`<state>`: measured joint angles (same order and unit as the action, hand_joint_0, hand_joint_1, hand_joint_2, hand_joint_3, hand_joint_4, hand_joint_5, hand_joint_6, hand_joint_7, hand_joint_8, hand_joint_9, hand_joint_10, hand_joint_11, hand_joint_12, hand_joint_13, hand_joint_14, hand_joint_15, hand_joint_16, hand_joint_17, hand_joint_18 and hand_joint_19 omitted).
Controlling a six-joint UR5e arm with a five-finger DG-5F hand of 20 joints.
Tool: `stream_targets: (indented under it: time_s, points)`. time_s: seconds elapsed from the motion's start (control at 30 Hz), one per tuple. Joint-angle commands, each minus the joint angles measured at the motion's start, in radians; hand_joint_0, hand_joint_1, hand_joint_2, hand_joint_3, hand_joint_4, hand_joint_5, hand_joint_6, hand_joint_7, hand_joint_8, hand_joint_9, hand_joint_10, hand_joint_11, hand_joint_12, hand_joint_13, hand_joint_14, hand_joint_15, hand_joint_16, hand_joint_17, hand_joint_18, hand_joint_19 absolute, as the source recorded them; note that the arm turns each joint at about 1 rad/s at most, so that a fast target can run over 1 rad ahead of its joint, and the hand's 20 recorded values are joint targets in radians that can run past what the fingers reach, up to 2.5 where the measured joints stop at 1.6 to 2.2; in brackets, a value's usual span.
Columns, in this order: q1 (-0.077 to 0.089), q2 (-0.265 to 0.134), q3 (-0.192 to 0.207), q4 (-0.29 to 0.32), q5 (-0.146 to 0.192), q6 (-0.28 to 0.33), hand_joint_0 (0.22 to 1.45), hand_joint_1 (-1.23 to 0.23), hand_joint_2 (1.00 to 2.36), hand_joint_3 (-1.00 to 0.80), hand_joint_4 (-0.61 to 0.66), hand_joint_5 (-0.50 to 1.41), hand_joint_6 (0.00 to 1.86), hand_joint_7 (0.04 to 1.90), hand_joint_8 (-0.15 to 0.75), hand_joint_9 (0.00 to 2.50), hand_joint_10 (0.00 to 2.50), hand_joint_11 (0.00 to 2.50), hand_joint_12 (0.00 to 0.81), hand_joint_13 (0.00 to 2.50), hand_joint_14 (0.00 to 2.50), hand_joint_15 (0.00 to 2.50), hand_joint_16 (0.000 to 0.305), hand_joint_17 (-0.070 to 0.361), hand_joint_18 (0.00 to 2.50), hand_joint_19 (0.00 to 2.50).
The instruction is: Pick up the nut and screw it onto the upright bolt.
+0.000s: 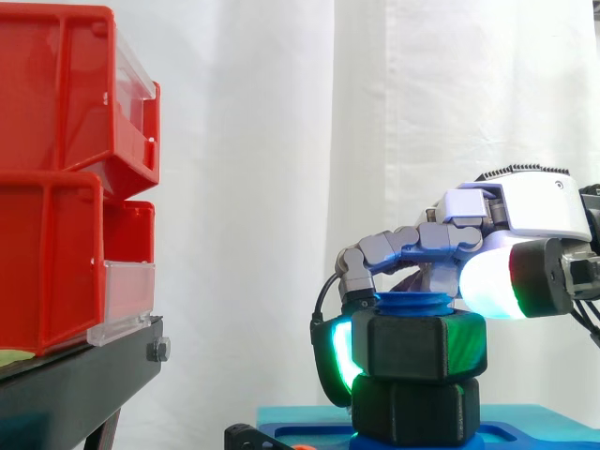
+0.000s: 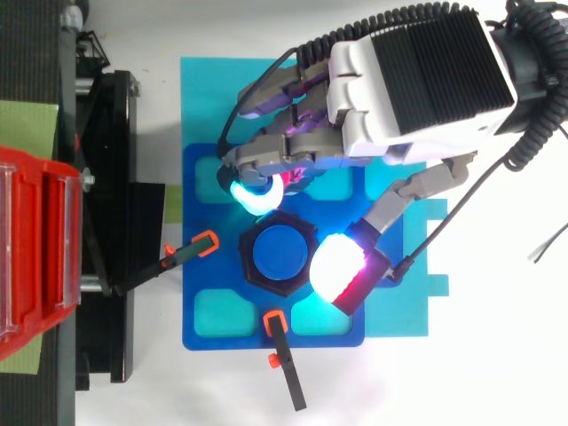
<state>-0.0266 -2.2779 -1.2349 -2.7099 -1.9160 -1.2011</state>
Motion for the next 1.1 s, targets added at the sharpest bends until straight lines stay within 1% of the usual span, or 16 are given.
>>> stream_targets:
  time_s: [0.0,0.03,0.07,0.1,0.17,0.2,0.3,0.37,0.5,0.57,0.63,0.8,0.93,1.07]
  points:
    - [-0.001,0.0,-0.001,0.006,0.0,0.0,0.5,-0.25,1.0,-0.5,0.14,0.02,0.5,1.32,0.241,1.34,0.0,0.07,0.197,0.74,0.0,0.0,0.017,0.038,0.43,0.0]
    - [0.001,0.0,0.0,0.015,0.0,0.002,0.49,-0.23,1.0,-0.5,0.16,0.01,0.5,1.27,0.235,1.29,0.0,0.06,0.205,0.72,0.0,0.0,0.018,0.041,0.41,0.0]
    - [-0.001,0.0,0.0,0.018,0.0,0.002,0.49,-0.23,1.0,-0.5,0.19,0.0,0.5,1.23,0.238,1.28,0.0,0.07,0.211,0.7,0.0,0.0,0.02,0.044,0.39,0.0]
    - [-0.001,0.0,0.0,0.019,0.0,0.002,0.49,-0.21,1.0,-0.5,0.22,-0.01,0.5,1.16,0.24,1.25,0.0,0.06,0.219,0.69,0.0,0.0,0.02,0.045,0.37,0.0]
    - [-0.001,0.0,0.0,0.024,0.0,0.002,0.49,-0.21,1.0,-0.5,0.23,-0.02,0.5,1.11,0.245,1.24,0.0,0.06,0.221,0.68,0.0,0.0,0.021,0.047,0.36,0.0]
    - [-0.003,0.0,0.0,0.027,0.0,0.002,0.49,-0.2,1.0,-0.5,0.24,-0.03,0.5,1.06,0.256,1.23,0.0,0.06,0.228,0.67,0.0,0.0,0.021,0.048,0.36,0.0]
    - [-0.007,0.0,0.0,0.029,0.0,0.002,0.47,-0.16,1.0,-0.5,0.26,-0.05,0.5,1.01,0.258,1.2,0.0,0.04,0.238,0.66,0.0,0.0,0.024,0.055,0.34,0.0]
    - [-0.007,0.002,0.0,0.029,0.0,0.002,0.46,-0.14,1.0,-0.5,0.27,-0.06,0.5,0.96,0.257,1.16,0.0,0.02,0.253,0.63,0.0,0.0,0.027,0.06,0.32,0.0]
    - [-0.012,0.0,0.0,0.029,0.0,0.002,0.43,-0.09,1.0,-0.5,0.24,-0.1,0.5,0.76,0.243,1.04,0.0,0.0,0.276,0.56,0.0,0.0,0.034,0.077,0.25,0.0]
    - [-0.013,0.0,0.0,0.029,0.0,0.002,0.43,-0.09,1.0,-0.5,0.24,-0.11,0.5,0.72,0.241,1.0,0.0,0.0,0.28,0.53,0.0,0.0,0.036,0.081,0.23,0.0]
    - [-0.015,0.0,0.0,0.029,0.0,0.003,0.43,-0.09,1.0,-0.5,0.22,-0.14,0.5,0.66,0.236,0.91,0.0,0.0,0.288,0.47,0.0,0.0,0.038,0.085,0.17,0.0]
    - [-0.016,0.0,0.0,0.036,0.0,0.003,0.42,-0.07,1.0,-0.5,0.17,-0.16,0.5,0.62,0.226,0.74,0.0,0.0,0.296,0.36,0.0,0.0,0.041,0.092,0.05,0.0]
    - [-0.01,0.0,0.002,0.039,0.0,0.003,0.43,-0.06,1.0,-0.5,0.14,-0.15,0.5,0.62,0.214,0.62,0.0,0.0,0.311,0.25,0.0,0.0,0.043,0.096,0.0,0.0]
    - [-0.004,0.0,0.002,0.038,-0.001,0.003,0.43,-0.05,1.0,-0.5,0.14,-0.11,0.5,0.64,0.209,0.56,0.0,0.0,0.315,0.22,0.0,0.0,0.042,0.095,0.0,0.0]
